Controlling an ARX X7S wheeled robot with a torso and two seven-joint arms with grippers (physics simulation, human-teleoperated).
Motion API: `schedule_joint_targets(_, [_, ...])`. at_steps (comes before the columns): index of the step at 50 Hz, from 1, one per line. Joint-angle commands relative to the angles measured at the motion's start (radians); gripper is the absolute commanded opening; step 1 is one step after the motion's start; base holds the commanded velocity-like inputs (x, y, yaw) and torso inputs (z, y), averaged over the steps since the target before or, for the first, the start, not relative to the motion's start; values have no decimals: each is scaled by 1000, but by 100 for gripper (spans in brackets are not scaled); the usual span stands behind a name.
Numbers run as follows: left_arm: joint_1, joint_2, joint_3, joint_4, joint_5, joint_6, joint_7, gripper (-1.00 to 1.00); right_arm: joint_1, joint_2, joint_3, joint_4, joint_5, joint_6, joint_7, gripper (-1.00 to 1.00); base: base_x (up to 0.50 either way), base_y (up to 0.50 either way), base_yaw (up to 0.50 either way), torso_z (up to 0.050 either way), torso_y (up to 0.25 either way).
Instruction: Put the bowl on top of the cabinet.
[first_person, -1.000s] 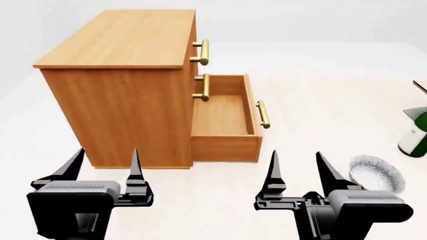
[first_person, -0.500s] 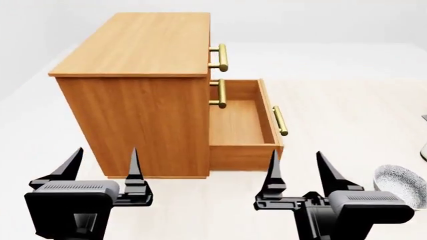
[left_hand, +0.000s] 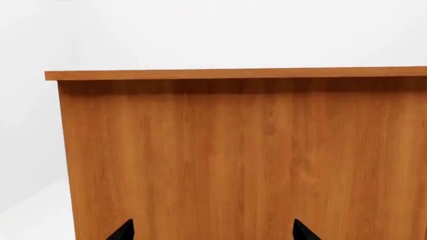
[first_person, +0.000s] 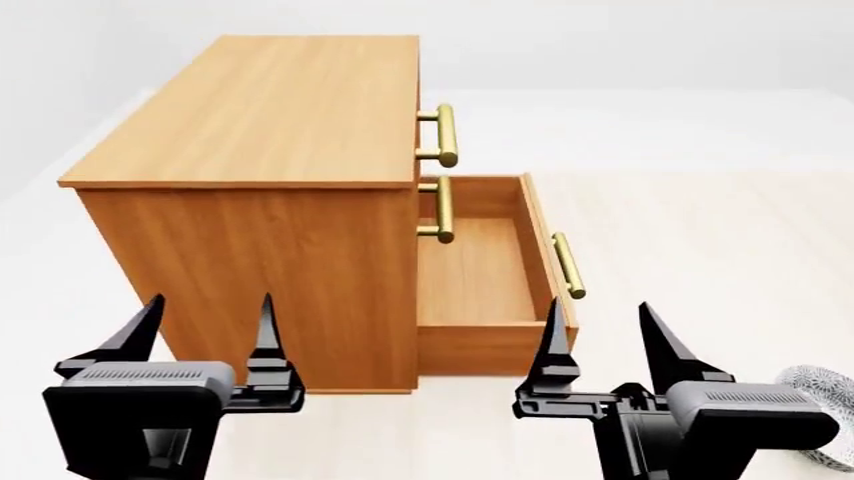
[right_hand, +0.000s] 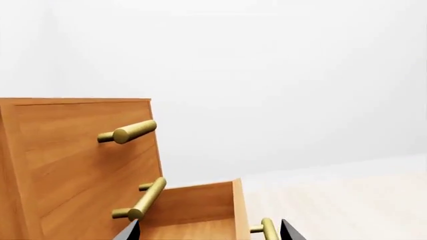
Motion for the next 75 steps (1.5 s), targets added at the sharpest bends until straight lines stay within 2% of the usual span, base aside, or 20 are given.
schedule_joint_targets(1, [-1, -6, -5, 9, -9, 0, -7, 100, -1, 6, -11, 3, 2, -9, 5, 100, 0, 0, 0, 0, 0])
schedule_joint_targets(14, [-3, -7, -4, -8, -10, 23, -6, 100, 0, 12, -21, 5, 1, -27, 8, 100, 7, 0, 0, 0, 0])
schedule_joint_targets(19, [-4, -8, -13, 2, -14, 30, -11, 100, 10, 13, -18, 14, 5, -1, 25, 100, 472, 0, 0, 0, 0])
schedule_joint_targets(38, [8, -45, -74, 145, -41, 57, -30, 100, 19, 30, -24, 5, 4, 29, 44, 100, 0, 0, 0, 0, 0])
schedule_joint_targets(48, [7, -60, -102, 170, -66, 47, -42, 100, 97, 83, 4, -37, -1, 215, 111, 100, 0, 0, 0, 0, 0])
schedule_joint_targets(57, [3, -76, -118, 186, -83, 28, -56, 100, 195, 130, 92, -97, 107, 407, 158, 100, 0, 0, 0, 0, 0])
schedule_joint_targets(75, [1, -91, -130, 202, -111, 24, -75, 100, 369, 207, 225, -68, 211, 616, 222, 100, 0, 0, 0, 0, 0])
